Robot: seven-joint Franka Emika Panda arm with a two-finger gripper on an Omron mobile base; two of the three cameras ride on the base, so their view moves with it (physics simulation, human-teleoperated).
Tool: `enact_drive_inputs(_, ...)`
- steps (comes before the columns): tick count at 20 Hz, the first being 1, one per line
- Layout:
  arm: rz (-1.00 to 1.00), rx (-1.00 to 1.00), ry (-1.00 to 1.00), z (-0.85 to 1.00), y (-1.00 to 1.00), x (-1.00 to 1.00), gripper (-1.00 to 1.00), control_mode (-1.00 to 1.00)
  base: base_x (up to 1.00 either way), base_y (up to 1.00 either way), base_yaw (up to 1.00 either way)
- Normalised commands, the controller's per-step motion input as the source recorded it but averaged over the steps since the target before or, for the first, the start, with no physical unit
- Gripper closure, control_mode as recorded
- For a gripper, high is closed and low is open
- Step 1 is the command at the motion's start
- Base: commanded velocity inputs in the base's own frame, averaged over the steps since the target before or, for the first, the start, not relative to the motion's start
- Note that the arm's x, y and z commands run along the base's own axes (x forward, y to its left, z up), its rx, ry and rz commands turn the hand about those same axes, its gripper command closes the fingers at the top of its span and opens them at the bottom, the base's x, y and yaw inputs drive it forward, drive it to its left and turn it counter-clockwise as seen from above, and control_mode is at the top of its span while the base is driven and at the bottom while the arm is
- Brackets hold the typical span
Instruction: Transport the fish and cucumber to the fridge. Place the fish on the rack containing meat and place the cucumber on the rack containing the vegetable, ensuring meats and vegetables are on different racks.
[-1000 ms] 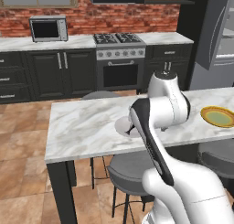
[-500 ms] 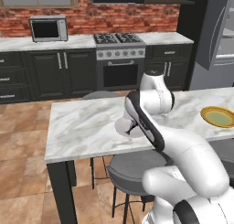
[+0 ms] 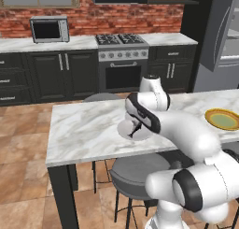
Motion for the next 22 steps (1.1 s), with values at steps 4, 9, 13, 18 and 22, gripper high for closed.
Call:
enact_drive_inputs(4, 0.0, 0.0, 0.0, -0.3, -0.28, 0.4, -1.0, -1.0, 0.0, 0.0, 0.0)
enact_drive_inputs(9, 0.0, 0.0, 0.0, -0.43, -0.19, 0.51, -1.0, -1.0, 0.0, 0.0, 0.0)
enact_drive_inputs(13, 0.0, 0.0, 0.0, -0.5, -0.06, 0.54, -1.0, -1.0, 0.0, 0.0, 0.0)
enact_drive_inputs(18, -0.01, 0.01, 0.03, -0.22, 0.0, 0.48, -1.0, -1.0, 0.0, 0.0, 0.0)
enact_drive_inputs(22, 0.0, 0.01, 0.05, -0.31, 0.0, 0.49, -1.0, -1.0, 0.0, 0.0, 0.0)
